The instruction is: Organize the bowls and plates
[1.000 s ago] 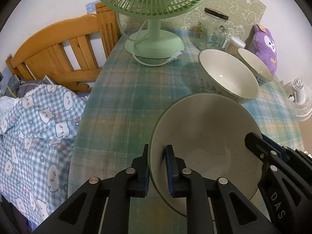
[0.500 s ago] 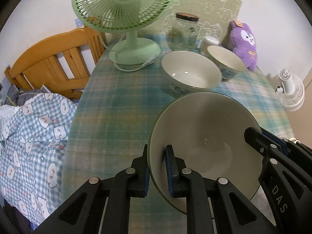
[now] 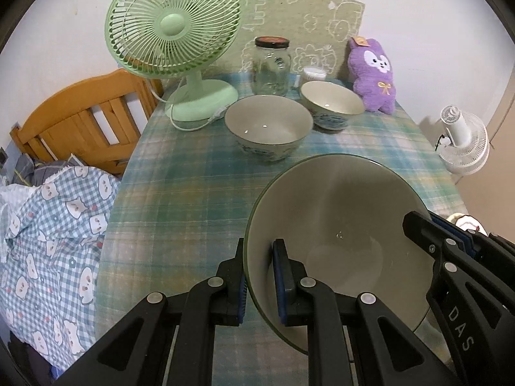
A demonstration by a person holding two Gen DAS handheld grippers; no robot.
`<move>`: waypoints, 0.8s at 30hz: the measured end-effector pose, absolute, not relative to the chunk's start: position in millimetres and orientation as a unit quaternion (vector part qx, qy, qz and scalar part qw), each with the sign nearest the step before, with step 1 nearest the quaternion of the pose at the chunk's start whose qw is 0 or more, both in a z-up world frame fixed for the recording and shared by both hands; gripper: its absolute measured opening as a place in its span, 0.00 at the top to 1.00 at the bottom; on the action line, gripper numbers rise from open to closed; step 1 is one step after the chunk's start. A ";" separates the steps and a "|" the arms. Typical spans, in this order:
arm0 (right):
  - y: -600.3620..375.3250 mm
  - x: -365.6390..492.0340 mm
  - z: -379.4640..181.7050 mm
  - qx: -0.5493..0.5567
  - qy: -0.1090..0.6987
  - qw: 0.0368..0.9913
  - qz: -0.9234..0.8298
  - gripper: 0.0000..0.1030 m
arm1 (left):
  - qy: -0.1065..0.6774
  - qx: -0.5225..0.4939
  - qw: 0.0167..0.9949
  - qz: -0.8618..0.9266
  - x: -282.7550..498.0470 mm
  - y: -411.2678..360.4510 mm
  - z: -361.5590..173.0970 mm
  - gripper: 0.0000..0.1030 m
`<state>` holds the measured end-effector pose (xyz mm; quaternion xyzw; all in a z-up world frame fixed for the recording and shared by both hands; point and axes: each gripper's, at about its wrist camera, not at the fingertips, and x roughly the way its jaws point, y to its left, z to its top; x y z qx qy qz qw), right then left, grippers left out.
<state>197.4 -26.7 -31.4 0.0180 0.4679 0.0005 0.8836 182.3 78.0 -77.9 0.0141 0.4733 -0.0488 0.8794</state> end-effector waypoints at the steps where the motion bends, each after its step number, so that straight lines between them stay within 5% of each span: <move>1: -29.8 194.6 -30.5 0.017 0.467 0.884 0.000 0.89 | 0.473 0.014 0.879 -0.050 180.1 75.7 -77.9 0.89; 24: -91.3 159.2 -75.1 0.028 0.503 0.864 0.004 0.89 | 0.485 0.002 0.874 -0.043 142.3 20.4 -118.7 0.89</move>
